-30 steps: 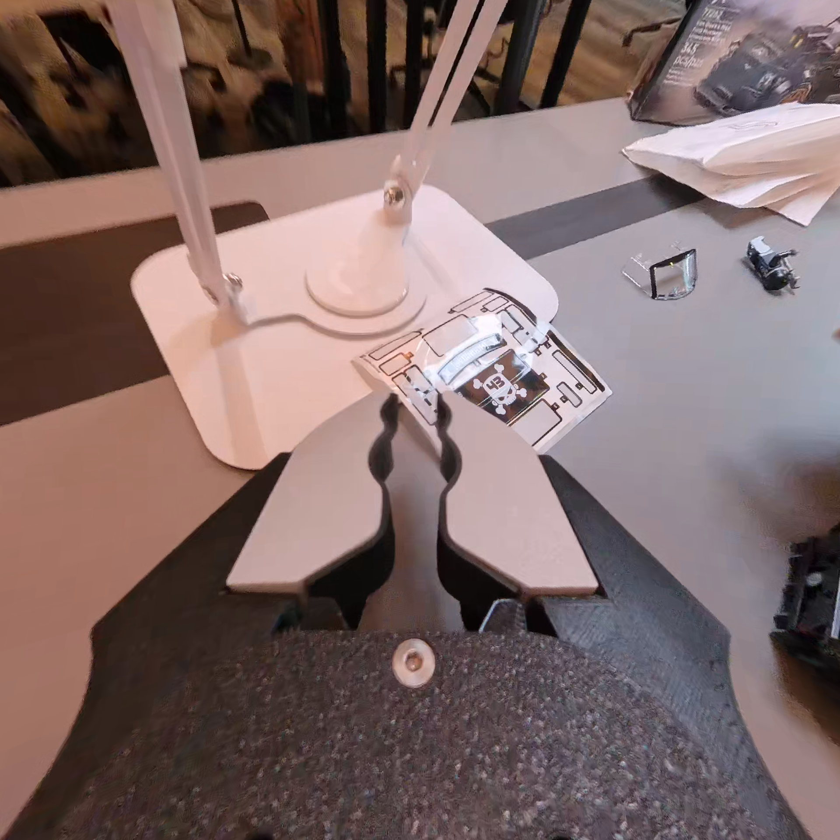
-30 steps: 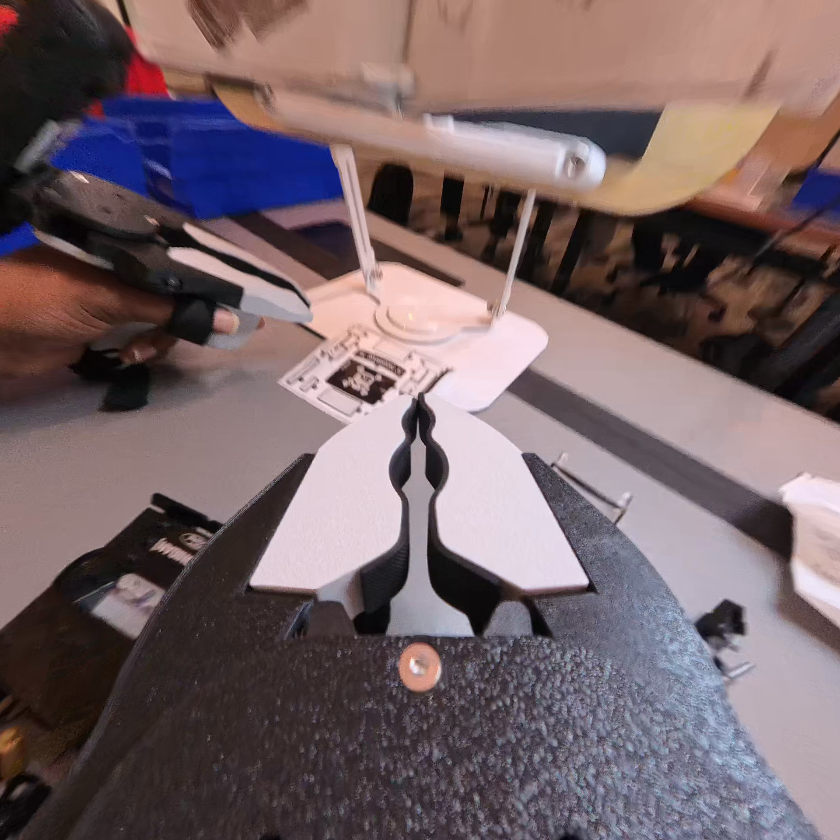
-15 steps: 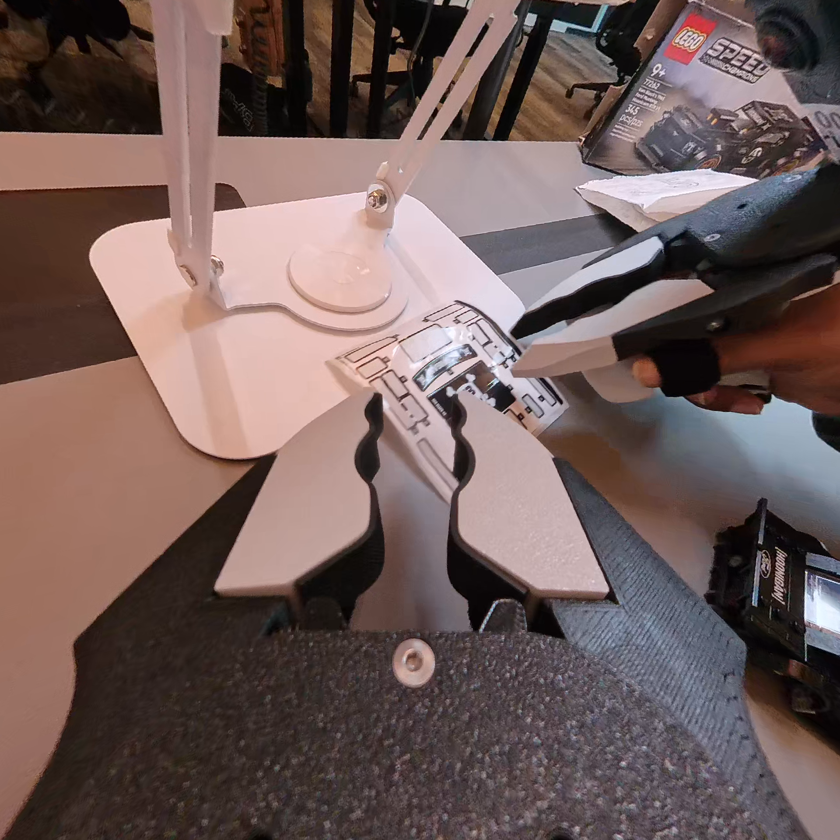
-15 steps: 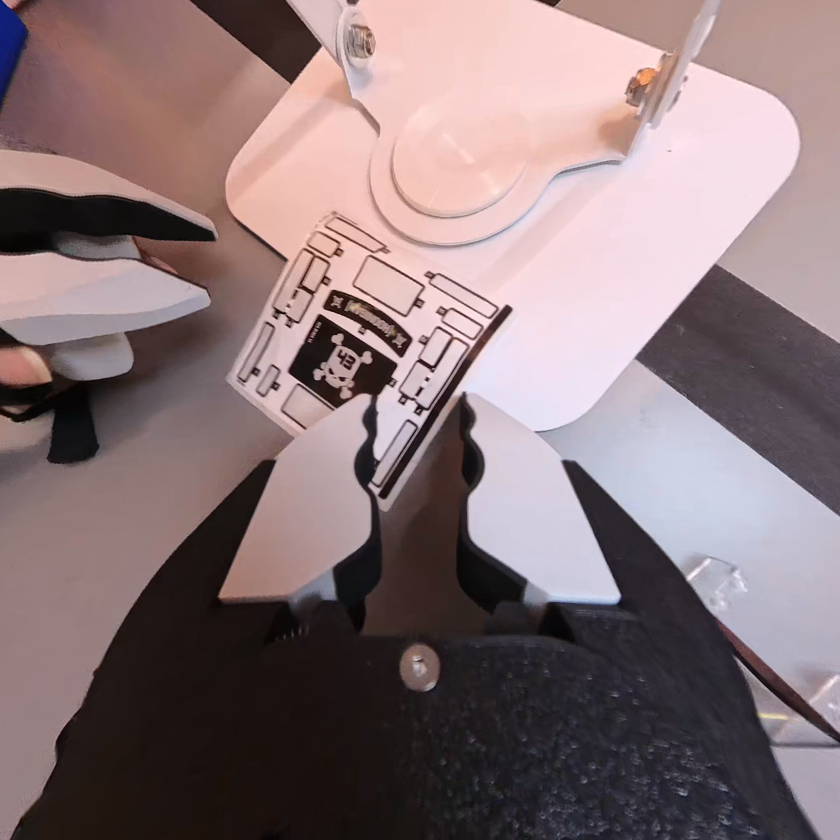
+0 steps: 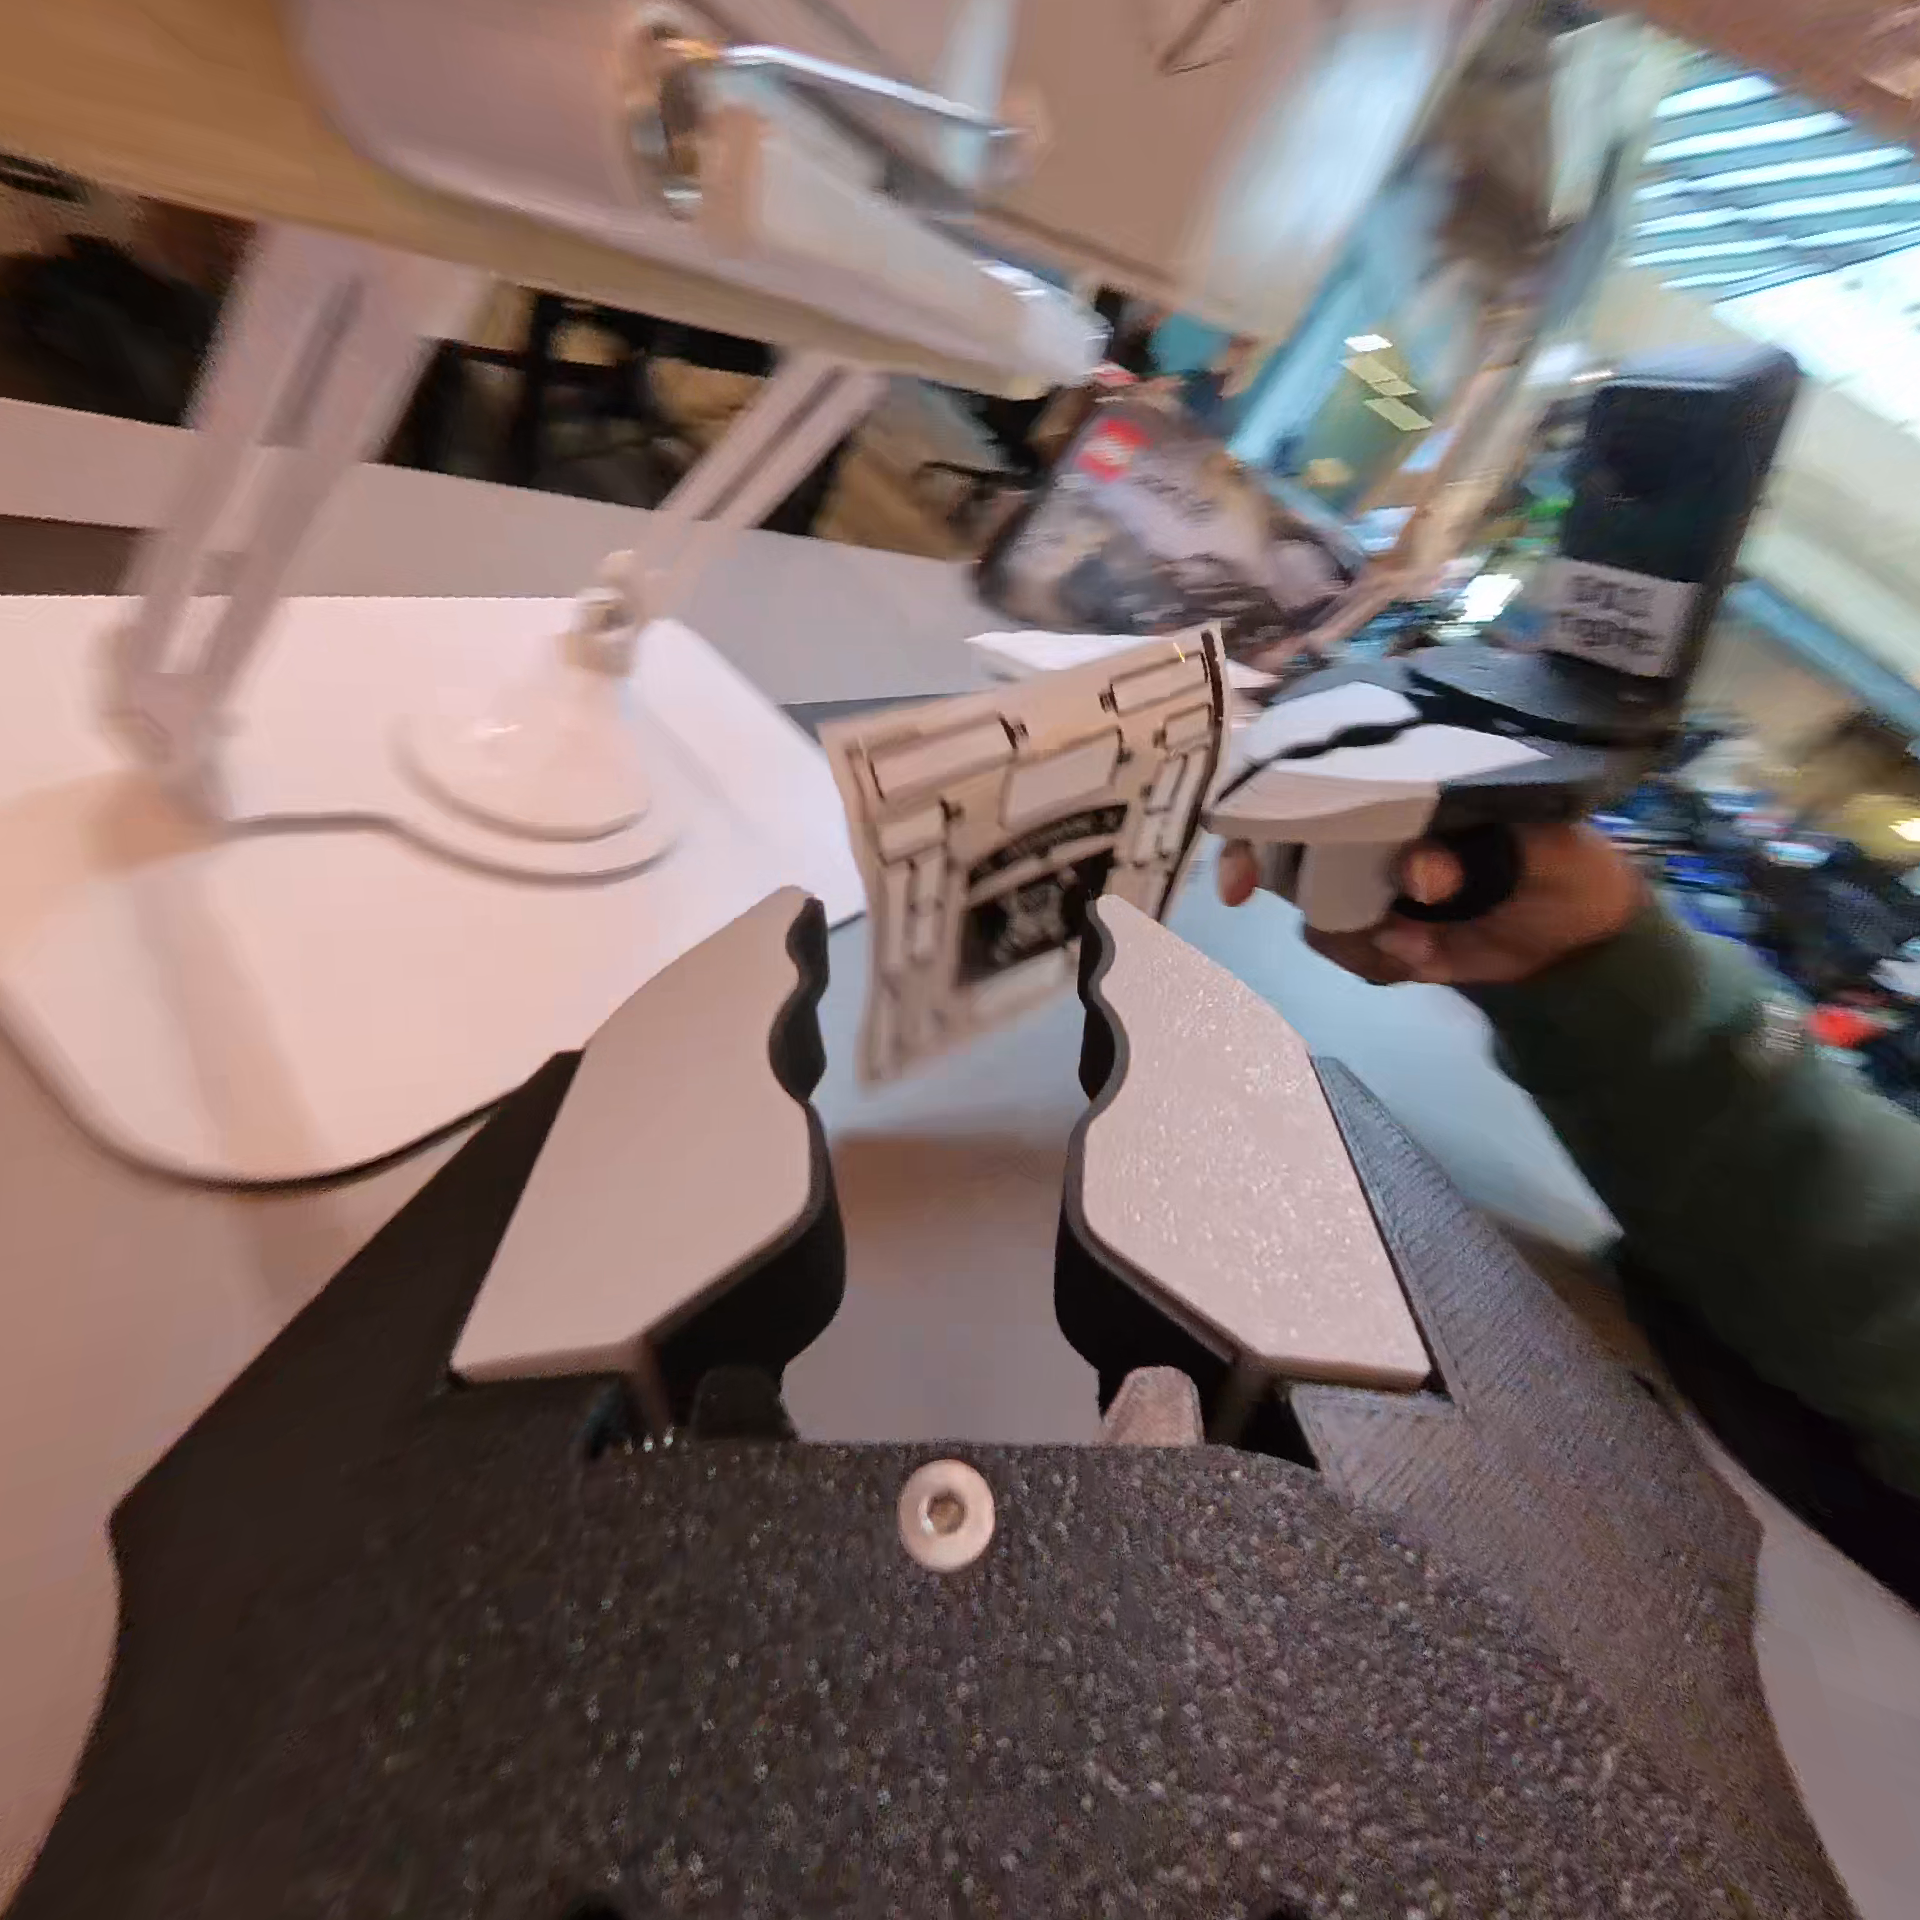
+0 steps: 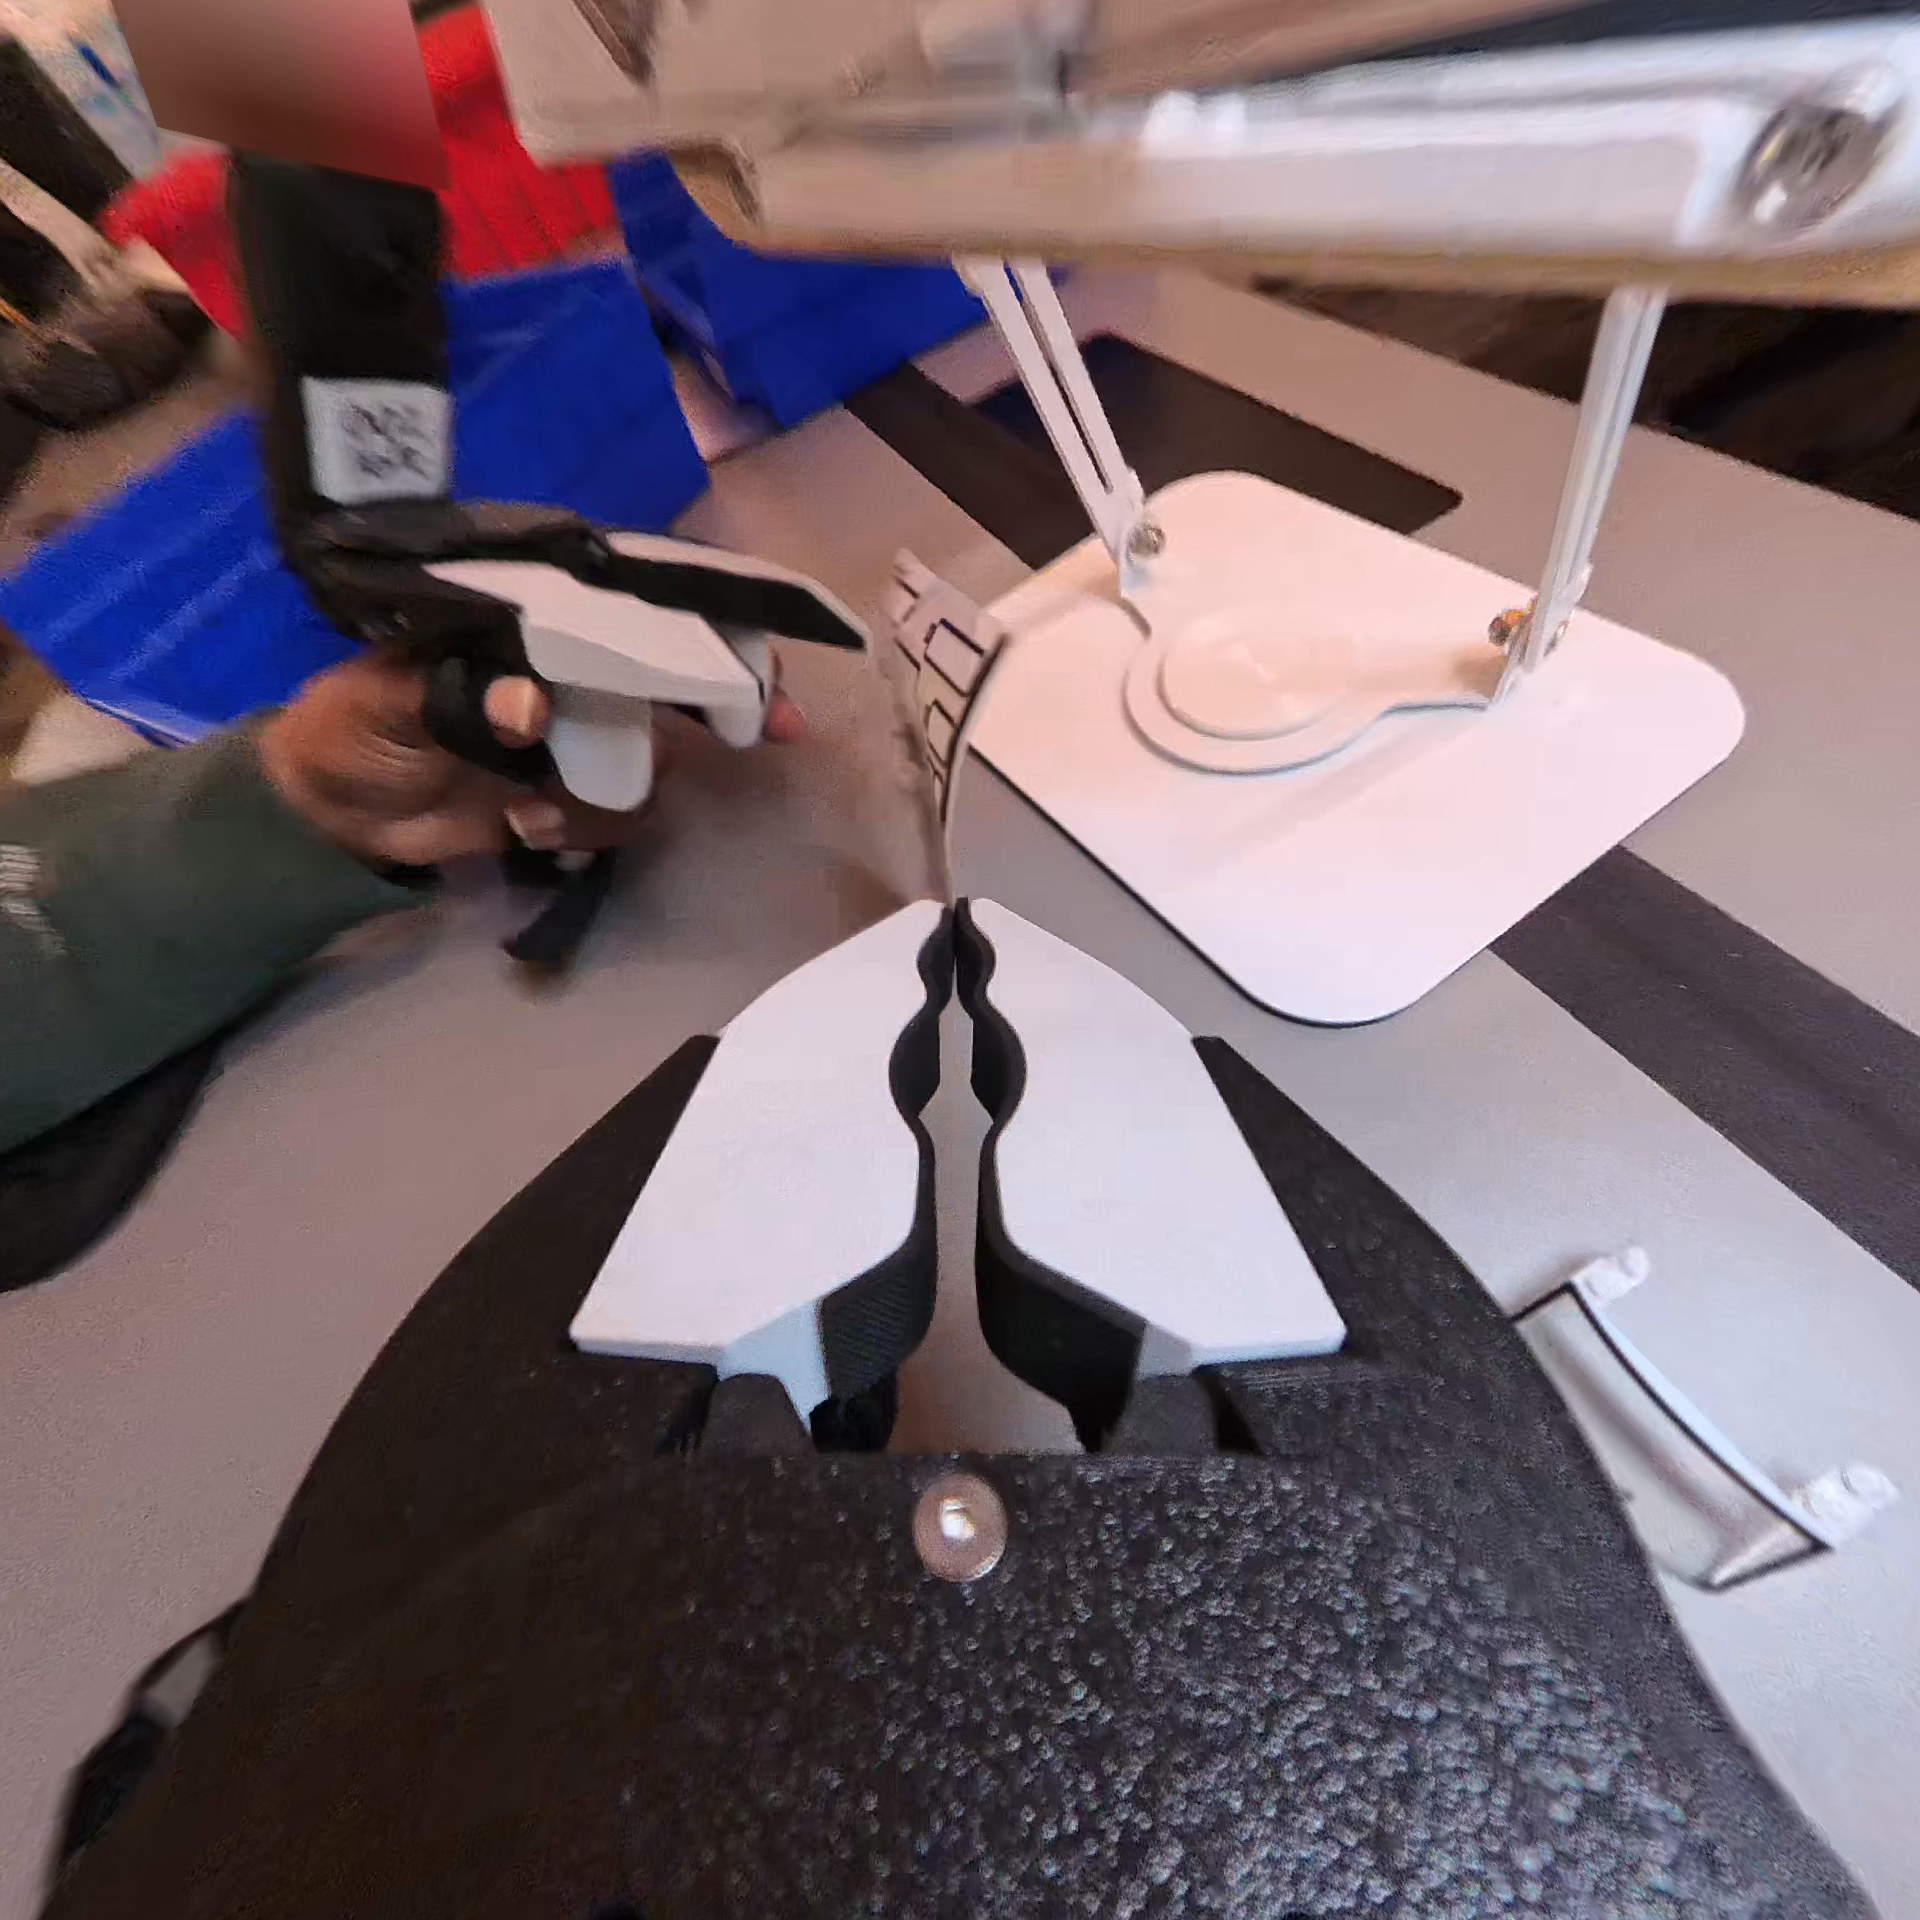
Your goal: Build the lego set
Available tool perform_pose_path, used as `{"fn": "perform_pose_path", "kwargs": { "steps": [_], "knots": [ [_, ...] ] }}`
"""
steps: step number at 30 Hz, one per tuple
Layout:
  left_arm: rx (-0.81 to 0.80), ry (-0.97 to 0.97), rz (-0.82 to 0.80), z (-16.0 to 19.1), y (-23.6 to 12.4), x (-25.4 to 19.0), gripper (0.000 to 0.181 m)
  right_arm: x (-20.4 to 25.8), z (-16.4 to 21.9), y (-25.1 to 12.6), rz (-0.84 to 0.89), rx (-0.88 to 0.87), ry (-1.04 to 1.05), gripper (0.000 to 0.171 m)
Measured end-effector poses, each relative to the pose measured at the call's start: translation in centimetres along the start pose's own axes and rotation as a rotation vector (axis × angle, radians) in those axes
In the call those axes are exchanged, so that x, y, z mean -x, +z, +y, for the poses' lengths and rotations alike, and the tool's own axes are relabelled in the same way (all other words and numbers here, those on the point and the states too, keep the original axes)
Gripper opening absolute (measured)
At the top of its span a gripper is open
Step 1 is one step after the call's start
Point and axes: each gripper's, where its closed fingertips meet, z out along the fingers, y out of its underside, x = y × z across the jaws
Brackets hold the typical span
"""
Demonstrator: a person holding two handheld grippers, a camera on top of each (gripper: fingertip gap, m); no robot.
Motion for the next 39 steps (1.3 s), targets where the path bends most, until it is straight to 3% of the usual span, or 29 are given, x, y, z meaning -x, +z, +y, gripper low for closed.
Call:
{"fn": "perform_pose_path", "kwargs": {
  "steps": [6, 10, 12, 15, 17, 22, 31, 34, 37, 39],
  "knots": [
    [0.031, 0.081, 0.176, 0.6, 1.1, -4.4, 0.073, 5.9, -2.6, -4.3, -0.244, -0.116, 0.062, 0.0],
    [0.029, 0.073, 0.297, 0.8, 1.3, -7.2, 0.08, 9.4, -3.8, -6.6, -0.428, -0.181, 0.097, 0.0],
    [0.031, 0.038, 0.414, 0.9, 1.0, -9.3, 0.073, 10.4, -4.0, -7.4, -0.466, -0.194, 0.101, 0.0],
    [-0.018, -0.045, 0.694, -0.5, -1.2, -14.1, 0.03, 10.0, -3.4, -7.8, -0.435, -0.184, 0.126, 0.0],
    [-0.032, -0.01, 0.707, -0.7, -1.4, -15.2, 0.001, 9.2, -3.2, -8.0, -0.41, -0.198, 0.164, 0.0],
    [0.007, 0.069, 0.719, 0.0, -1.6, -17.1, 0.001, 8.2, -3.8, -8.7, -0.367, -0.233, 0.18, 0.0],
    [-0.027, -0.055, 0.684, -1.1, -1.1, -16.2, 0.001, 7.2, -4.4, -9.0, -0.335, -0.269, 0.222, 0.0],
    [-0.042, -0.081, 0.678, -1.3, -1.1, -15.9, 0.001, 7.2, -5.1, -9.1, -0.244, -0.295, 0.106, 0.001],
    [-0.072, -0.109, 0.655, -1.9, -1.1, -15.2, 0.001, 7.2, -6.7, -10.0, -0.047, -0.338, -0.102, 0.021],
    [-0.082, -0.112, 0.63, -2.1, -1.1, -14.6, 0.001, 8.5, -7.7, -10.6, 0.059, -0.349, -0.292, 0.023]
  ]
}}
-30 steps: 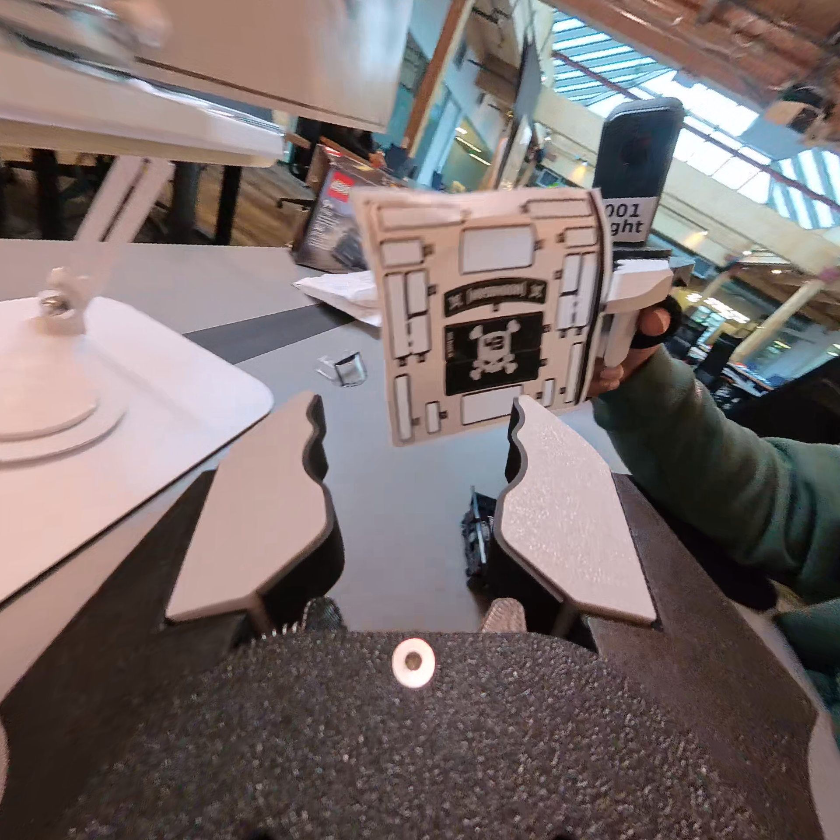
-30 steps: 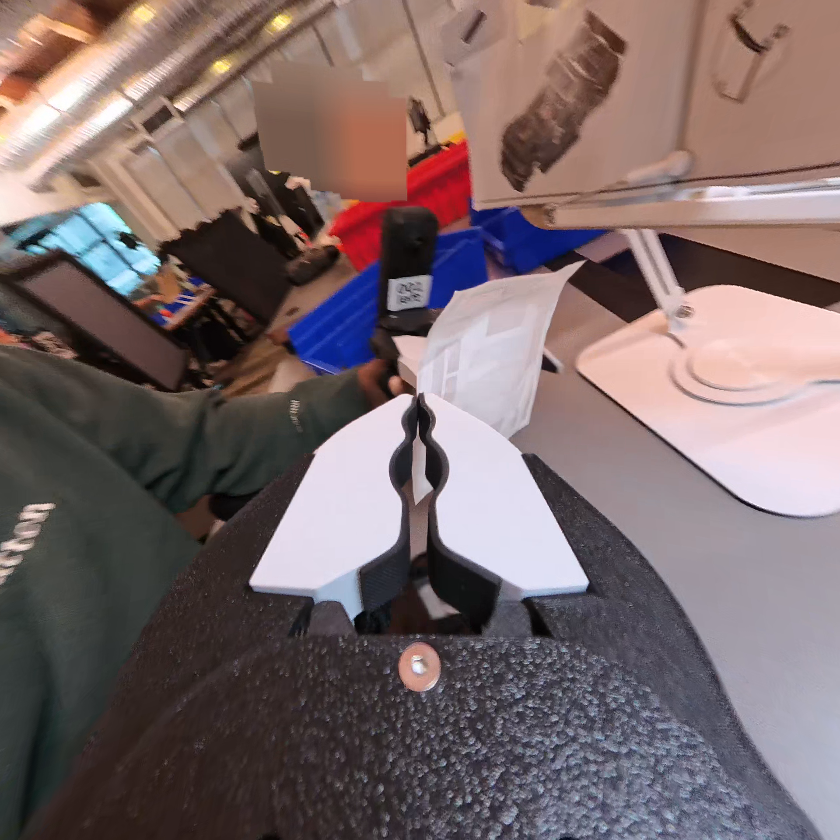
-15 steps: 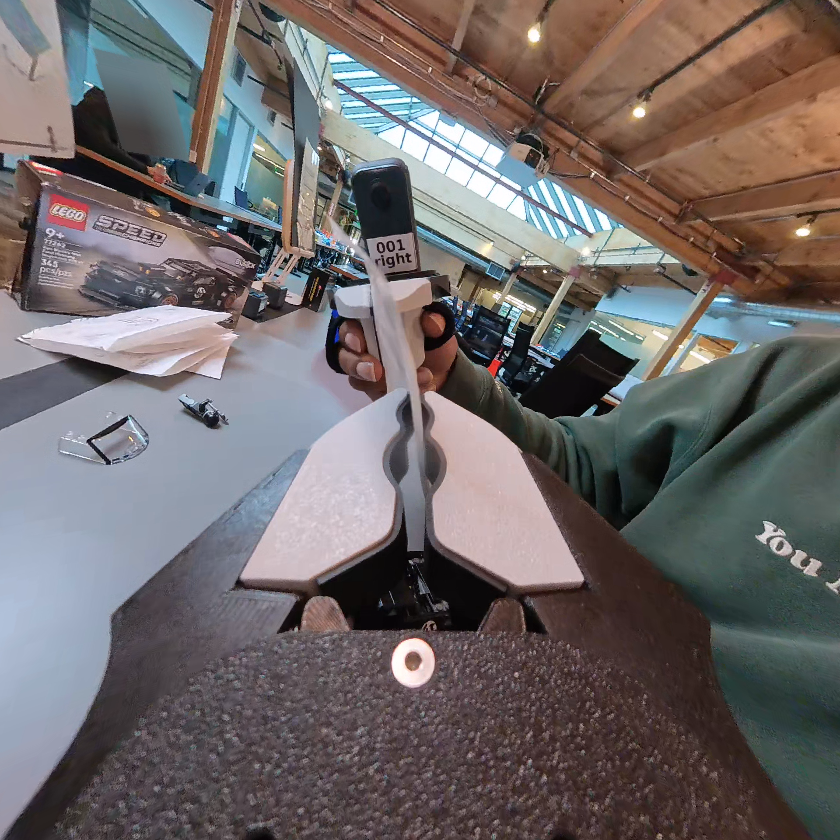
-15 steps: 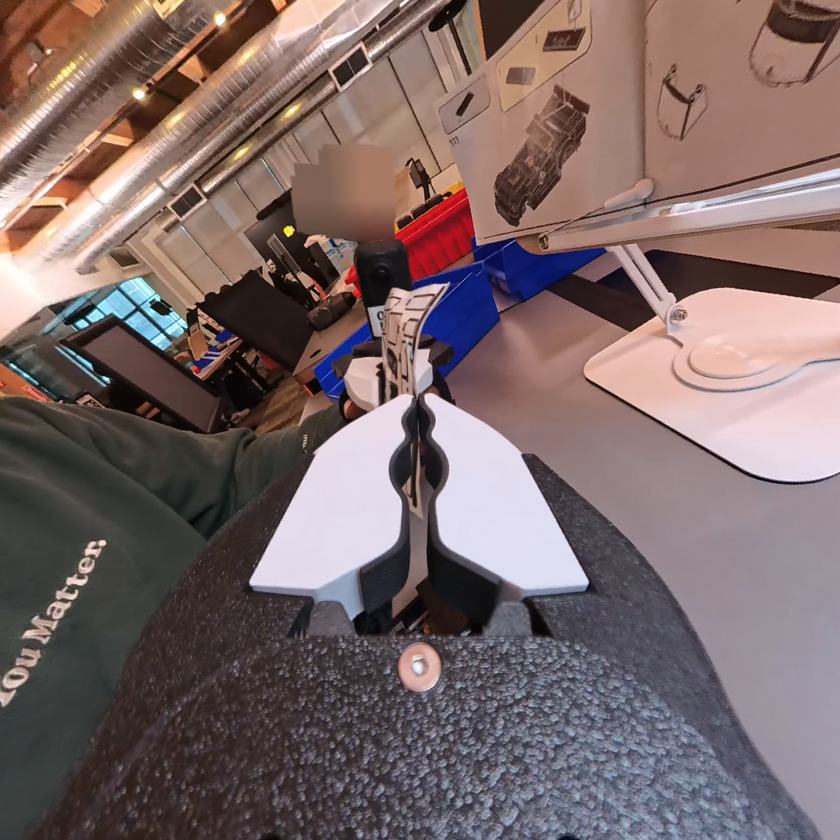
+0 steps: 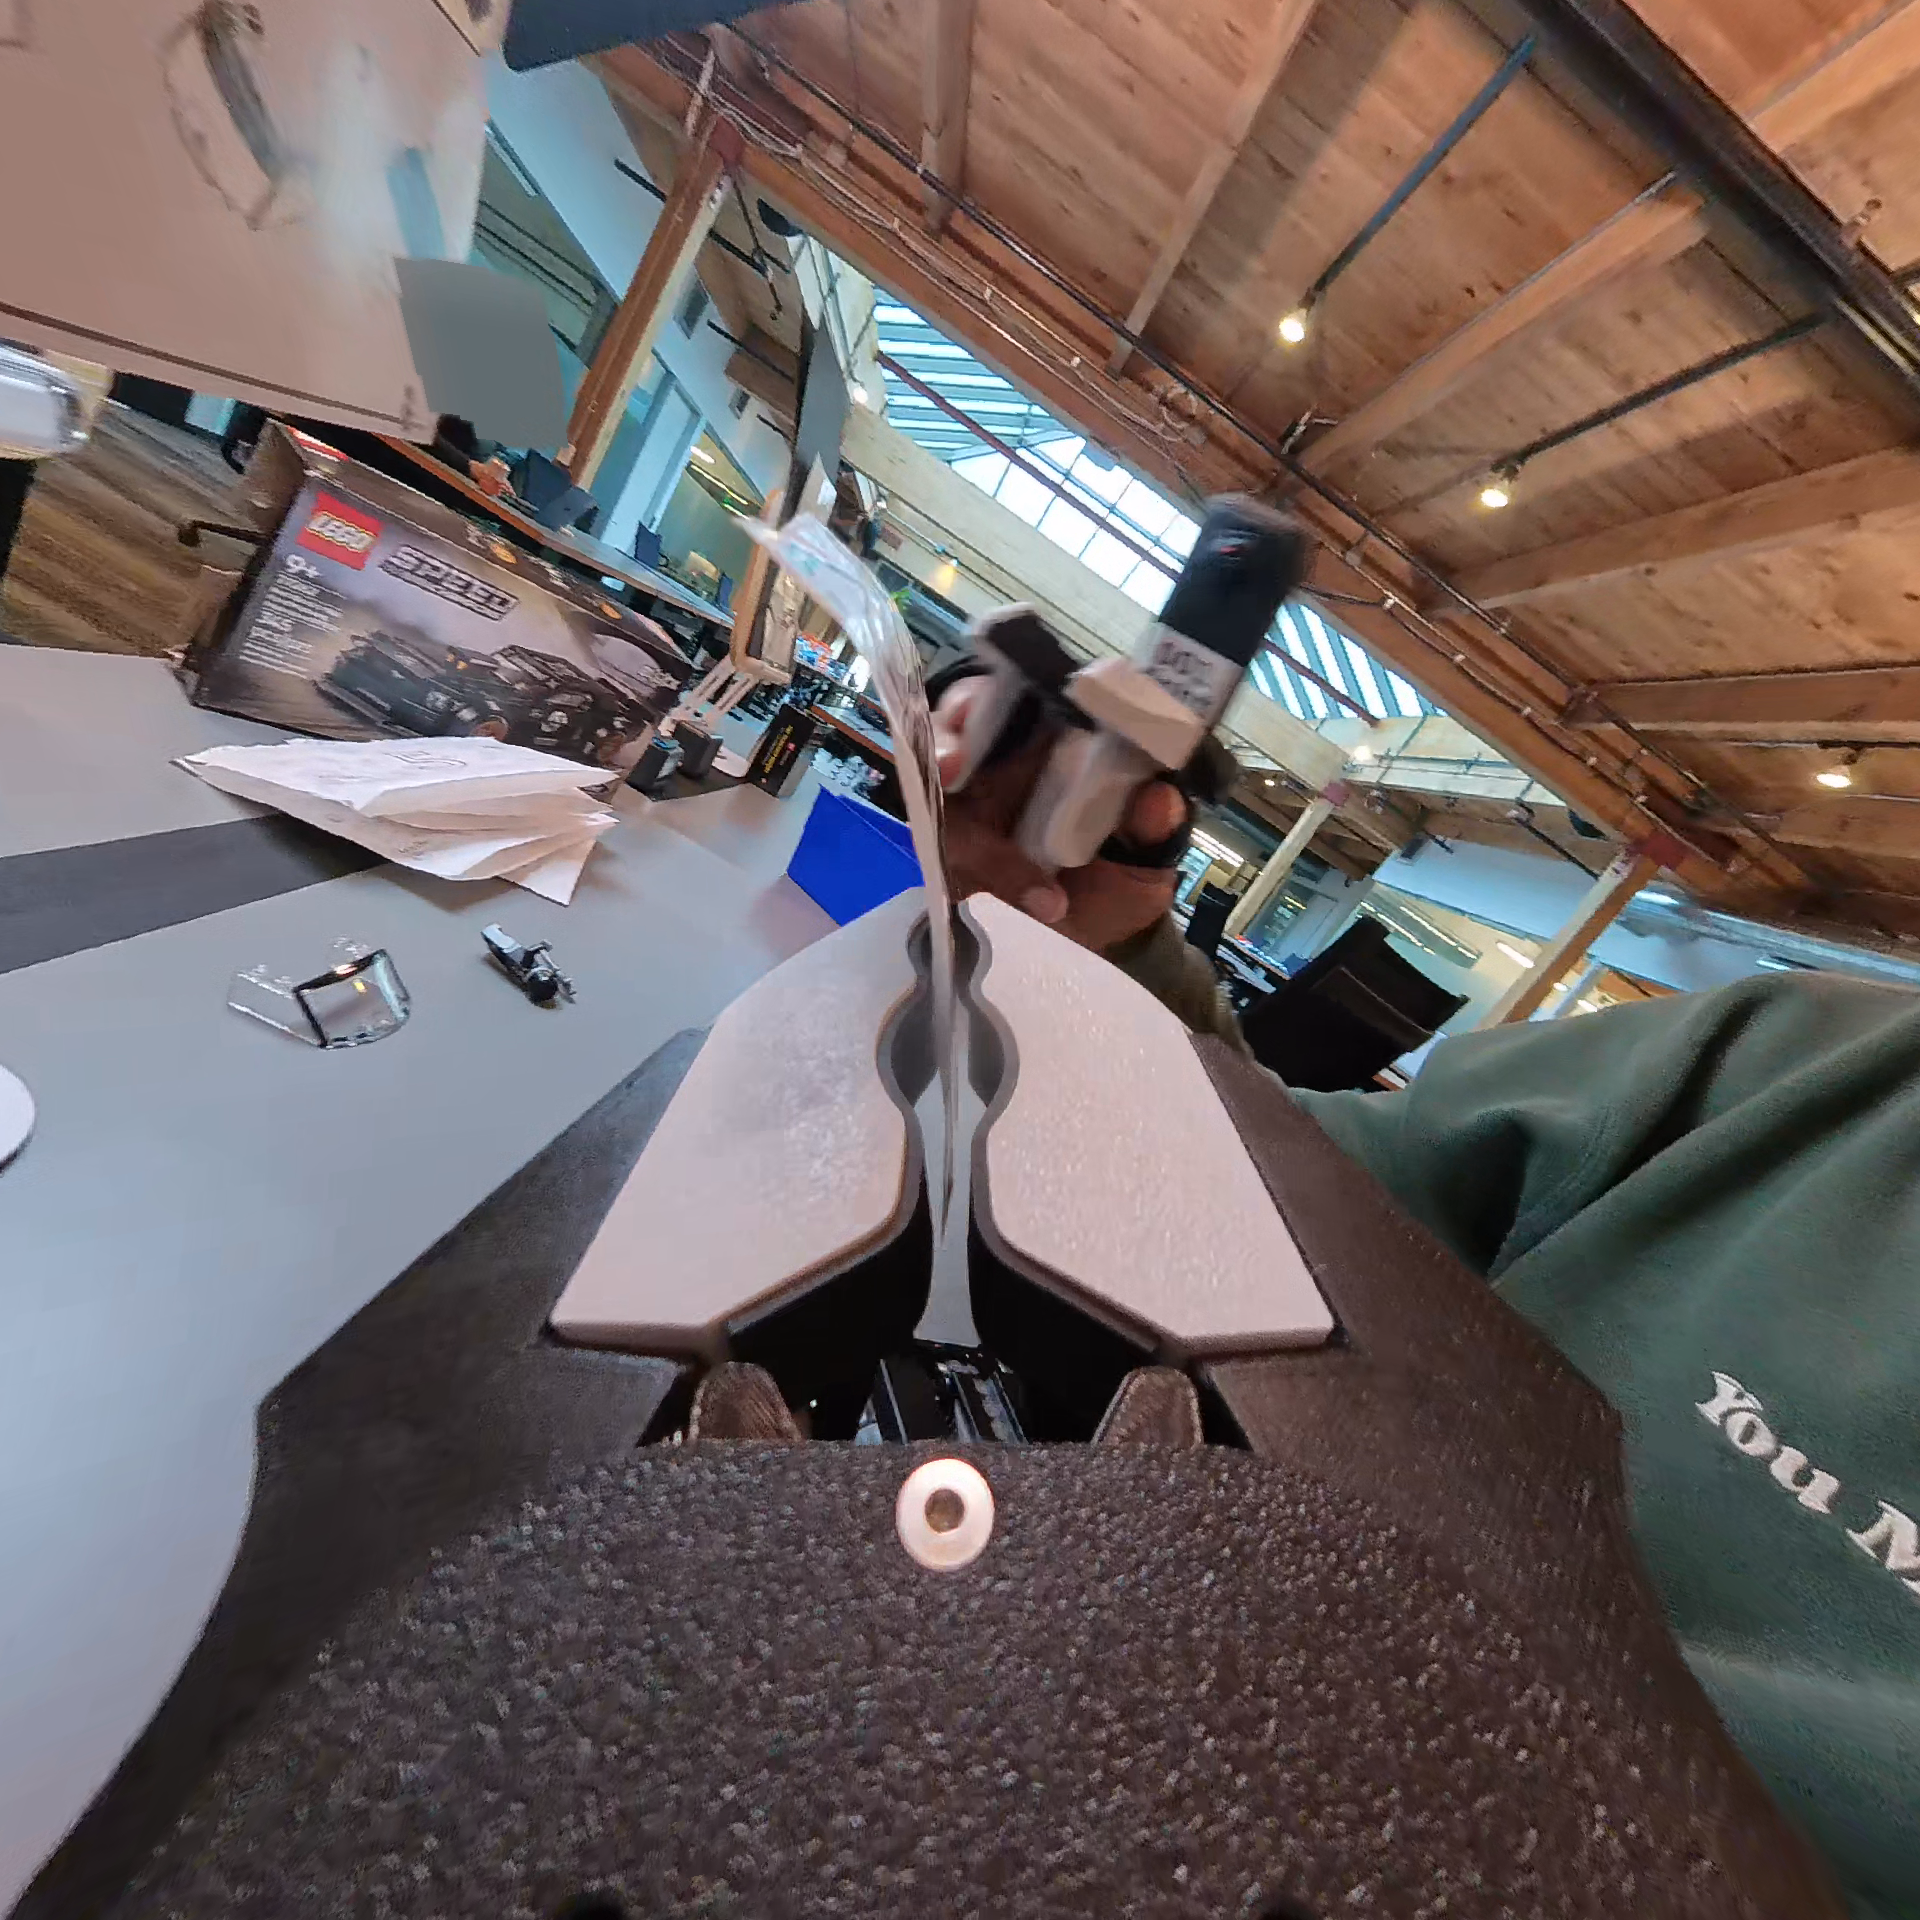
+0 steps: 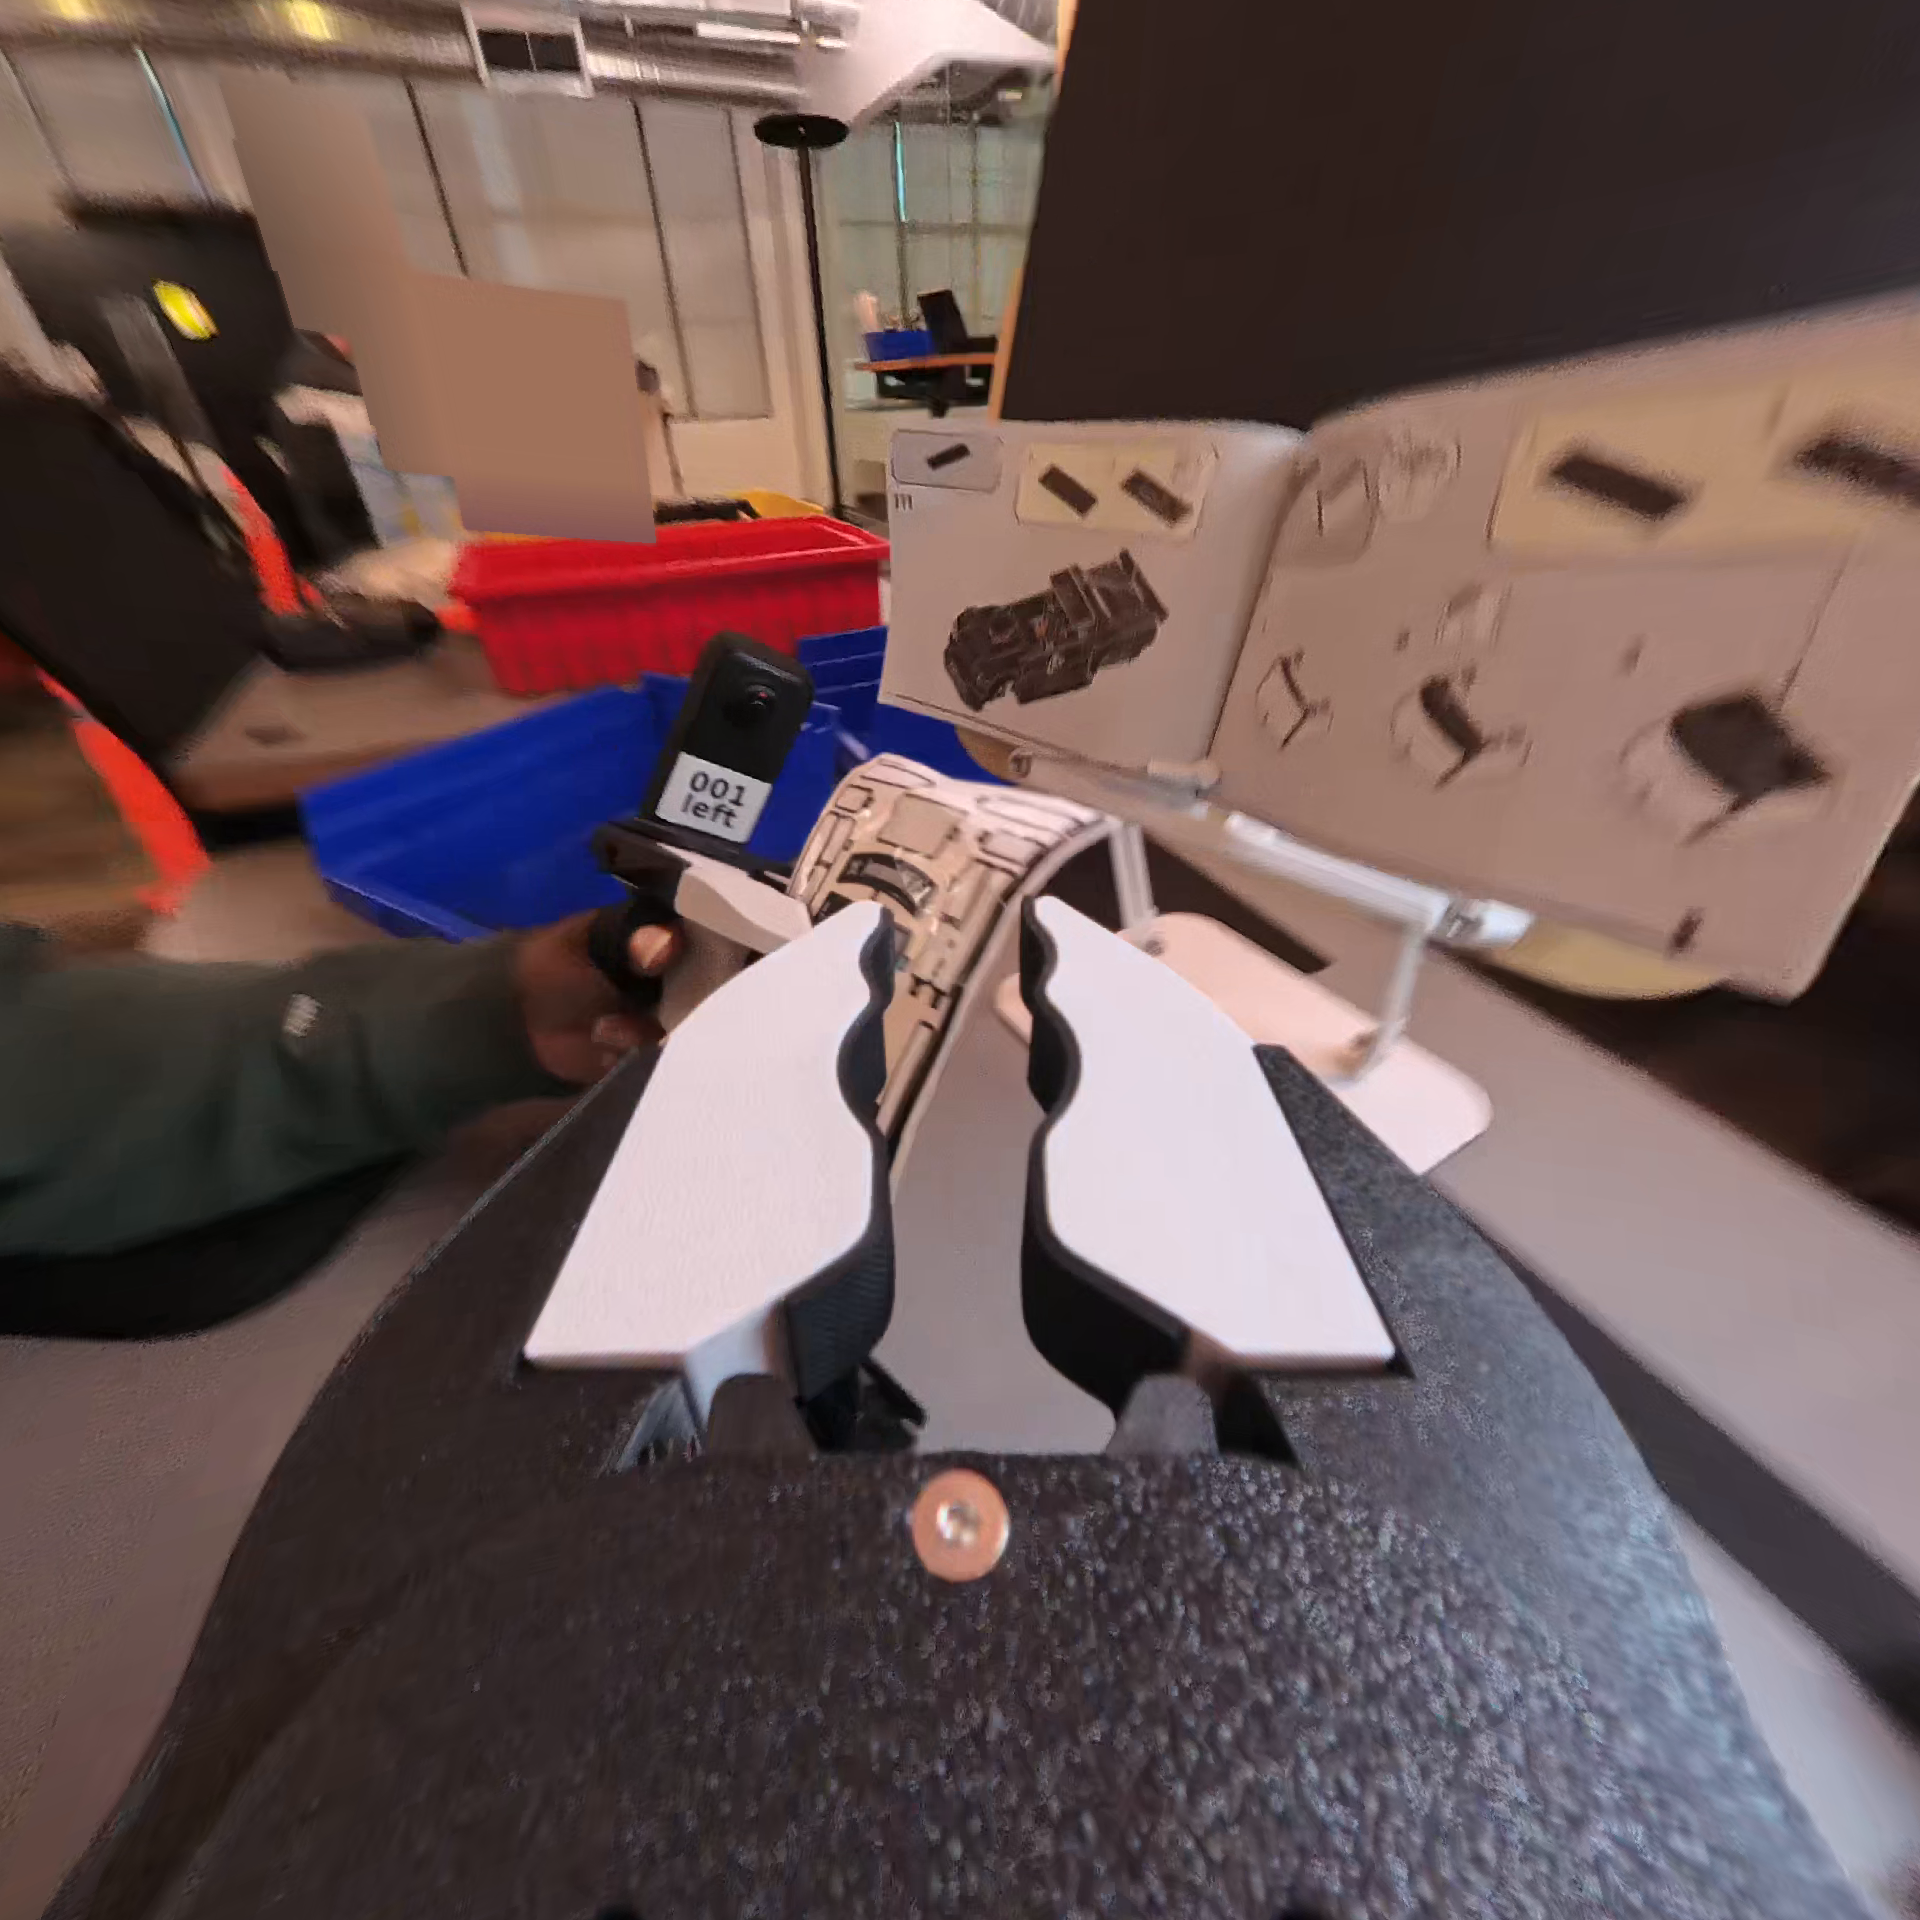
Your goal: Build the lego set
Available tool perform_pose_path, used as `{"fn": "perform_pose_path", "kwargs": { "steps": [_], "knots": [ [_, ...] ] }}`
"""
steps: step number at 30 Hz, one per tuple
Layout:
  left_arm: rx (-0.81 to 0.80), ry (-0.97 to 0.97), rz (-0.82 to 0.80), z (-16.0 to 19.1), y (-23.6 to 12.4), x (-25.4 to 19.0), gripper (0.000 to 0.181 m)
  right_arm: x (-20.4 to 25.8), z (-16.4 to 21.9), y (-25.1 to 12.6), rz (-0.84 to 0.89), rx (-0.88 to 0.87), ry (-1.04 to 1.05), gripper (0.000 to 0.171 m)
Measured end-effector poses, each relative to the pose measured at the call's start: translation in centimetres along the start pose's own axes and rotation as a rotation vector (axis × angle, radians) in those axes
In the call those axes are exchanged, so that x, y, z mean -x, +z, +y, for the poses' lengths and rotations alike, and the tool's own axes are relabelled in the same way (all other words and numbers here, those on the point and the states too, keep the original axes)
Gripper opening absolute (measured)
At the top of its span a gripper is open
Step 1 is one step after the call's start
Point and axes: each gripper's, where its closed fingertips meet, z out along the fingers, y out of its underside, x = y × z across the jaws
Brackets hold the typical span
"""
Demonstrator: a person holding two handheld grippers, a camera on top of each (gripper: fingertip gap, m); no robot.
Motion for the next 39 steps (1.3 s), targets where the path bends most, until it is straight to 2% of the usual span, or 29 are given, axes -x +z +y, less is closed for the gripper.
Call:
{"fn": "perform_pose_path", "kwargs": {
  "steps": [2, 4, 7, 10, 15, 20, 23, 31, 39],
  "knots": [
    [-0.004, 0.001, -0.019, -0.1, -0.1, 0.3, 0.001, 1.8, 0.1, 0.6, 0.023, 0.08, -0.184, 0.026],
    [-0.012, -0.007, -0.015, -0.2, -0.1, 0.3, 0.001, 2.8, 2.4, 1.9, 0.053, 0.237, -0.353, 0.037],
    [0.024, 0.001, 0.005, 0.4, 0.3, -0.2, 0.001, 1.7, 6.0, 3.4, 0.17, 0.423, -0.591, 0.056],
    [0.072, 0.046, -0.005, 1.1, 0.6, -0.5, 0.001, 1.8, 7.7, 3.9, 0.145, 0.466, -0.605, 0.062],
    [0.12, 0.077, 0.016, 1.7, 0.6, -0.9, 0.001, 2.8, 7.9, 3.7, 0.059, 0.45, -0.564, 0.069],
    [0.144, 0.107, 0.012, 2.1, 0.9, -1.2, 0.001, 3.1, 8.7, 3.3, 0.016, 0.473, -0.604, 0.053],
    [0.137, 0.113, 0.022, 2.0, 1.0, -1.4, 0.0, 3.2, 8.6, 3.1, -0.005, 0.452, -0.594, 0.036],
    [0.133, 0.201, -0.032, 1.6, 0.7, -0.8, 0.007, 2.5, 8.6, 2.9, 0.016, 0.46, -0.579, 0.028],
    [0.196, 0.482, -0.165, 1.7, 0.8, -0.5, 0.013, 2.9, 9.2, 2.8, -0.031, 0.482, -0.528, 0.027]
  ]
}}
